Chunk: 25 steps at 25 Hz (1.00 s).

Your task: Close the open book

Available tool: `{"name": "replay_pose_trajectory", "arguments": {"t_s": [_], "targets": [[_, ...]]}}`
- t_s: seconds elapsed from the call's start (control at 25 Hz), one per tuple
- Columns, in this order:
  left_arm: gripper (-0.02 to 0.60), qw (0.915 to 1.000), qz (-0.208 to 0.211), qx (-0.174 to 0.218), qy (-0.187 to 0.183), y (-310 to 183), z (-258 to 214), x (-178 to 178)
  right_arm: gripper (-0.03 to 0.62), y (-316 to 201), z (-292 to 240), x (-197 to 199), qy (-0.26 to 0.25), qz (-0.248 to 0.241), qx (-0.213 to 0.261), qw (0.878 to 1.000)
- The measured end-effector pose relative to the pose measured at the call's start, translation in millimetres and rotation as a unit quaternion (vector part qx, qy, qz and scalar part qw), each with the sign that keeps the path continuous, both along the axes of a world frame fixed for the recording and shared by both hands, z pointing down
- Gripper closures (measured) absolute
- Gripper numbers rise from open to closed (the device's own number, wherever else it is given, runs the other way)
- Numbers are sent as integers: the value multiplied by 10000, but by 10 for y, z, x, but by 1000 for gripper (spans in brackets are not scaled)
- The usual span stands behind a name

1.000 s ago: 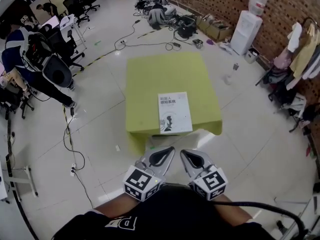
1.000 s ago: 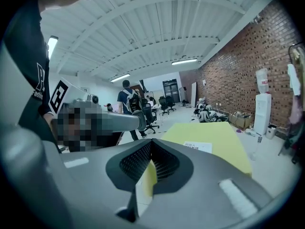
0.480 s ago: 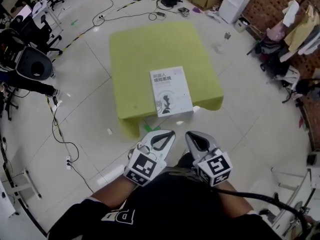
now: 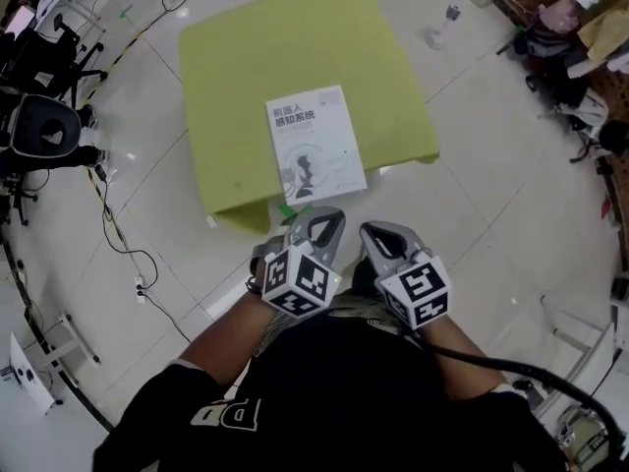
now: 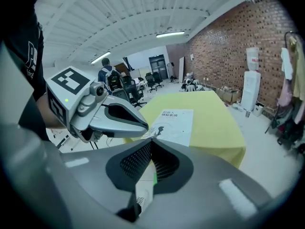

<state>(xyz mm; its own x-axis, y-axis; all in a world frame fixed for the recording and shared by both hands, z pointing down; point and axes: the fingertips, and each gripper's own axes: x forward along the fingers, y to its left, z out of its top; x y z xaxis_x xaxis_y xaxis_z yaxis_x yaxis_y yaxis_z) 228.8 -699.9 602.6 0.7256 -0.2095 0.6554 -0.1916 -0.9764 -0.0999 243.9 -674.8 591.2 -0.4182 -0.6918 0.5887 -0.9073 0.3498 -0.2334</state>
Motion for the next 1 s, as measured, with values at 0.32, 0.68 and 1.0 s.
{"name": "replay_pose_trajectory", "arguments": {"t_s": [0.32,0.68,1.0], "targets": [[532,9934,123,324,-1096,-373,777,520,586,-169,239,434,-413,22,-167,9990],[457,9747,577,615,-2070,-354,1230,650,586,-316,423,875,-735,407,-137,9964],[463,9692,573,618,-2316,-376,1316,662,586,-347,453,1016,-858,618,-75,9944]]}}
